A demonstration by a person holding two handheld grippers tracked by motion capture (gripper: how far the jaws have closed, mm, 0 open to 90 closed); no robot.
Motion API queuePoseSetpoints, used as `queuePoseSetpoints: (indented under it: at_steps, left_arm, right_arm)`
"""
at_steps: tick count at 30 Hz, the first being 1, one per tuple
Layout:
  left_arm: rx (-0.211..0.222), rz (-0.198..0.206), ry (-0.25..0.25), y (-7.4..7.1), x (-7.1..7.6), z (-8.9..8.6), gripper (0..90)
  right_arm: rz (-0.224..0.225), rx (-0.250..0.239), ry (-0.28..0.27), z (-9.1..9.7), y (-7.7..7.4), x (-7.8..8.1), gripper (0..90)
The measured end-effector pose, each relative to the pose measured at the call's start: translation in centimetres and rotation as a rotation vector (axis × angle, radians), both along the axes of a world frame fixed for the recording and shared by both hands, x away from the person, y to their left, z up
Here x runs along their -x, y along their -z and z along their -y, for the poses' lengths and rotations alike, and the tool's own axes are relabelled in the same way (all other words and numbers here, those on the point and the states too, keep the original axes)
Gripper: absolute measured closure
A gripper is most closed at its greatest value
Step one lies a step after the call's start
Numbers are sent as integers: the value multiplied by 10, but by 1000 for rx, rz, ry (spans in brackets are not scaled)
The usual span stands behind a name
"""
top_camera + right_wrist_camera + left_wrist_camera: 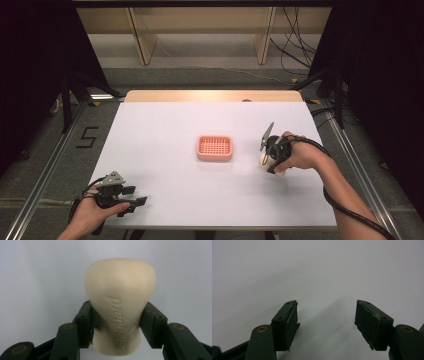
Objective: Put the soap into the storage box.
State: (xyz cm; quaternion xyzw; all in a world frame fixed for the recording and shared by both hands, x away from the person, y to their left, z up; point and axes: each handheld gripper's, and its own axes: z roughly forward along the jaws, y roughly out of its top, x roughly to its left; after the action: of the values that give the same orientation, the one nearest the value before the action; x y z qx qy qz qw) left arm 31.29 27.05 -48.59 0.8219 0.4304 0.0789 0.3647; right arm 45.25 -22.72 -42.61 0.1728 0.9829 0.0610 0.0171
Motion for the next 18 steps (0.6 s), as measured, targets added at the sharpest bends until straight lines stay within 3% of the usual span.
queuePoseSetpoints:
  at_steps: [1, 5, 6, 8, 9, 10, 11, 13, 18]
  left_arm:
    - [3, 2, -1, 0, 0, 0, 343]
    - [4, 4, -10, 0, 0, 0, 343]
    - [3, 2, 0, 0, 0, 0, 343]
    - [5, 4, -2, 0, 0, 0, 343]
    - [6, 4, -3, 0, 0, 0, 343]
    - [6, 4, -3, 0, 0, 0, 343]
    - [5, 4, -2, 0, 0, 0, 343]
    - [5, 5, -2, 0, 0, 0, 343]
    - [6, 5, -2, 0, 0, 0, 343]
  right_arm:
    - [6, 5, -27, 0, 0, -2, 505]
    - [15, 8, -42, -1, -4, -5, 505]
    - [25, 10, -14, -2, -6, -4, 504]
    - [36, -13, -25, -1, -9, -7, 505]
    - [30, -35, 3, -2, -10, -6, 505]
    - [47, -44, -19, -1, -12, -8, 504]
    - [52, -50, 3, -1, -12, -6, 505]
    - [40, -98, -8, -1, -12, -7, 505]
    - [55, -132, 8, 1, -15, -6, 504]
